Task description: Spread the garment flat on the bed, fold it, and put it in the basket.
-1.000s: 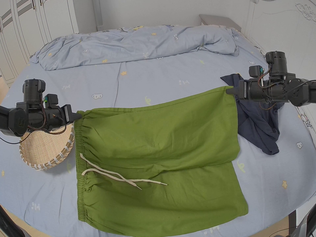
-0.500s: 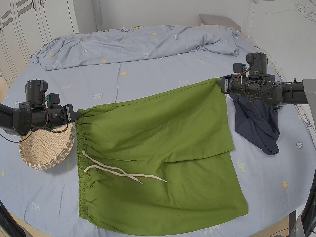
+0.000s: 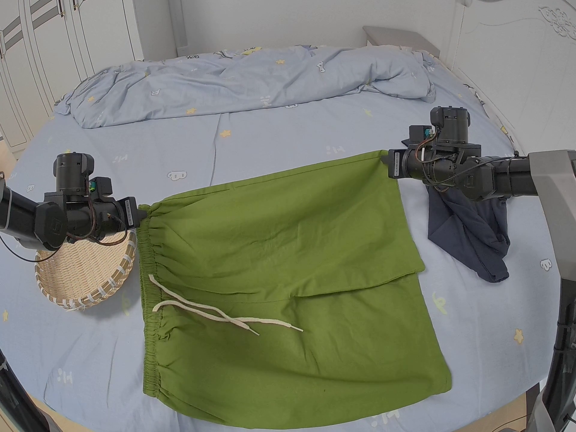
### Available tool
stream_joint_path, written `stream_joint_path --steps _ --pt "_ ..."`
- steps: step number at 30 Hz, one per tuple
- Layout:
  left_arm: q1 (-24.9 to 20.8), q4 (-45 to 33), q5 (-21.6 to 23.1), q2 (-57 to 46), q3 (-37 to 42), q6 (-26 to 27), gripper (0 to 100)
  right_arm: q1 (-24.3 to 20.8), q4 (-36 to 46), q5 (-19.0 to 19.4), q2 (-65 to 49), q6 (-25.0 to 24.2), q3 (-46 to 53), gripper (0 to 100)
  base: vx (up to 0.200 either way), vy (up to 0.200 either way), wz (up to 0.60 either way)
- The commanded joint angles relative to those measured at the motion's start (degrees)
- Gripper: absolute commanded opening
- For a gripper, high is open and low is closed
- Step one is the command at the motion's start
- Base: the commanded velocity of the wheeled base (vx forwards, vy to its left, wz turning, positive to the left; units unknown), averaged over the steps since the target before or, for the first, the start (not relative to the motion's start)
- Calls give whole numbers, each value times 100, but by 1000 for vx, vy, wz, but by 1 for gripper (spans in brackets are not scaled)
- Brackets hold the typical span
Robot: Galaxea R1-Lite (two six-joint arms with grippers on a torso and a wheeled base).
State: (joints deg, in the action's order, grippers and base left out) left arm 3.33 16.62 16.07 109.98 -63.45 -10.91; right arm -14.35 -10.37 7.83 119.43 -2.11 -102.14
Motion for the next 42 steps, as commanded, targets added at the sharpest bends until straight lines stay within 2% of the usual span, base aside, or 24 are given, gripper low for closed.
stream_joint_path --steps 1,3,17,18,20,21,27,31,39,42 --pt "54 123 -95 243 -62 -16 0 -59 27 -123 309 0 -332 0 0 0 0" --pt "71 123 -95 252 -80 -16 0 -59 27 -220 379 9 -438 0 0 0 0" --pt "10 140 -113 524 -211 19 0 -51 -8 -247 581 9 -491 0 0 0 0" --pt "1 140 -113 542 -247 19 0 -51 0 -247 590 9 -491 100 0 0 0" --pt "-8 140 -113 594 -326 19 0 -59 -8 -247 599 9 -491 100 0 0 0" --pt "-16 140 -113 621 -361 19 100 -59 -8 -247 599 9 -491 100 0 0 0" --pt "-131 167 -218 665 -431 10 100 -103 -17 -247 599 -35 -473 100 0 0 0" --pt "-157 325 -473 638 -396 10 100 -103 -17 -247 581 -53 -455 100 0 0 0" --pt "-122 386 -499 489 -317 10 100 -59 -8 -273 537 -70 -324 100 0 0 0" --pt "-183 386 -473 85 -18 10 100 2 -17 -405 414 -176 -157 100 0 0 0"
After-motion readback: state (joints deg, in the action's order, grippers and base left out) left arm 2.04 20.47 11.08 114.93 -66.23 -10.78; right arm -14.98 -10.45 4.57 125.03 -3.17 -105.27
